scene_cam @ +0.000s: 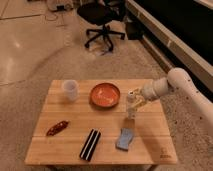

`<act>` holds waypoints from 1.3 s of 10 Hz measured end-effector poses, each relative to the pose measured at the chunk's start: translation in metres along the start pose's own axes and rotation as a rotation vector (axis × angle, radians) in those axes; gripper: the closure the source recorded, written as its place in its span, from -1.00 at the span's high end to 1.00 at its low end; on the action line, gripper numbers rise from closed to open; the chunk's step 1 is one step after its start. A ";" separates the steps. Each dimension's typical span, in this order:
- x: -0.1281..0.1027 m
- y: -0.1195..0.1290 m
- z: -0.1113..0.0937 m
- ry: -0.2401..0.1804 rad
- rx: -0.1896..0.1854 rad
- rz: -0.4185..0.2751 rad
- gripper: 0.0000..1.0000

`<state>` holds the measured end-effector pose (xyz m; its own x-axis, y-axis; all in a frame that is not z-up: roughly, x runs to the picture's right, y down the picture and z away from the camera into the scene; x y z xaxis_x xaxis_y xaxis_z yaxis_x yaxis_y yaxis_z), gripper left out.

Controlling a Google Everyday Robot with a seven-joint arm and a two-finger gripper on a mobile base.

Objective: Stand the bottle upright

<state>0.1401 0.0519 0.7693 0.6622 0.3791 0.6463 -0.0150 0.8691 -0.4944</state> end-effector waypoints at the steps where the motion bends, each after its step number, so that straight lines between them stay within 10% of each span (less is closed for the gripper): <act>1: -0.001 0.001 0.004 -0.035 0.010 -0.012 -0.45; 6: 0.013 0.015 0.018 -0.095 0.011 -0.051 0.54; 13: 0.020 0.021 0.018 -0.088 0.004 -0.093 0.60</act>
<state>0.1395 0.0833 0.7817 0.5924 0.3231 0.7380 0.0402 0.9031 -0.4276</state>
